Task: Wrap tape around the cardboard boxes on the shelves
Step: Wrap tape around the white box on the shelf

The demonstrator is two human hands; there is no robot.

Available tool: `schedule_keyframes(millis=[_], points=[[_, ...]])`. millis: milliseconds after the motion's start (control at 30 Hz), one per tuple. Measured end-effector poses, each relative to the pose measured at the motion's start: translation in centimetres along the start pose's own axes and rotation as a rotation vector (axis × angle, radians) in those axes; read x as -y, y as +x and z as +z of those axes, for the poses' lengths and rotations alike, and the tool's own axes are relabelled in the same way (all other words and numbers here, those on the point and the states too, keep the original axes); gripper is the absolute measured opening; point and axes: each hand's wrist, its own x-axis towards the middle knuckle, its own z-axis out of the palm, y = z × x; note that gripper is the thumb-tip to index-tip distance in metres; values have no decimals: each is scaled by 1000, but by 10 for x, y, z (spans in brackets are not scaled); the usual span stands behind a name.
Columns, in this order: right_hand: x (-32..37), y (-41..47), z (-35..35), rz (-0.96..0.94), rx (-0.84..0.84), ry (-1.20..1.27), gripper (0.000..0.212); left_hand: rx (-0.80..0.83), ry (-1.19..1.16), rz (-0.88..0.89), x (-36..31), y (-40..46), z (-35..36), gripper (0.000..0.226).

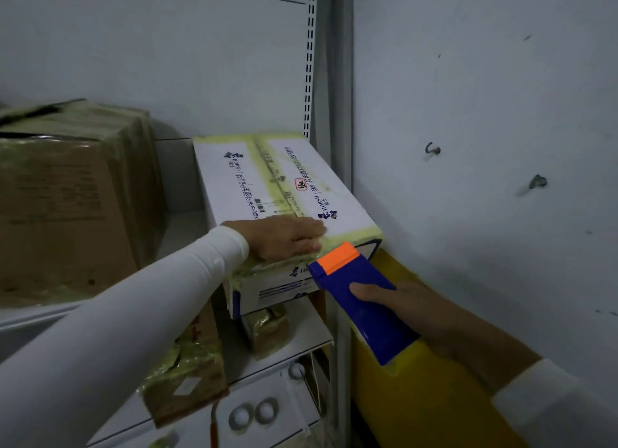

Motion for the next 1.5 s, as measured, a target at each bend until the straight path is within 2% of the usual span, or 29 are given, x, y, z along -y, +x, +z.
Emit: schedule_keyframes(millis=[133,333,433,500,733,833,933,1067,1267,1300,1333,1400,1433,1500], points=[[5,2,5,0,-39,20,36,9,-10,-42,2,0,-9,61],[16,10,7,22,-48,18,39,58,-61,-67,8,-15,-25,85],[20,15,8,19,-34,16,36,75,16,-67,16,-20,-22,94],[23,18,9,25,-39,20,32,61,-4,-88,23,-19,-22,93],[18,6,4,14,-1,6,39,40,-162,-130,36,-10,-26,79],[9,-3,5,13,3,13,42,33,-164,-143,38,-8,-26,83],[10,-5,1,37,7,0,37,37,-157,-136,38,-8,-24,85],[19,12,-2,97,-12,-58,35,12,-179,-125,35,-12,-22,77],[42,51,13,83,9,-154,26,28,-202,-154,30,-13,-24,74],[44,55,14,81,-13,-213,28,34,-209,-164,30,-13,-25,75],[43,60,13,82,-33,-379,31,40,-209,-176,29,-12,-26,77],[31,62,10,123,-127,-900,36,51,-194,-190,28,-14,-29,80],[18,61,8,152,-180,-1051,35,58,-186,-185,28,-14,-30,79],[-11,60,-1,189,-198,-1019,38,61,-185,-159,30,-16,-30,77]])
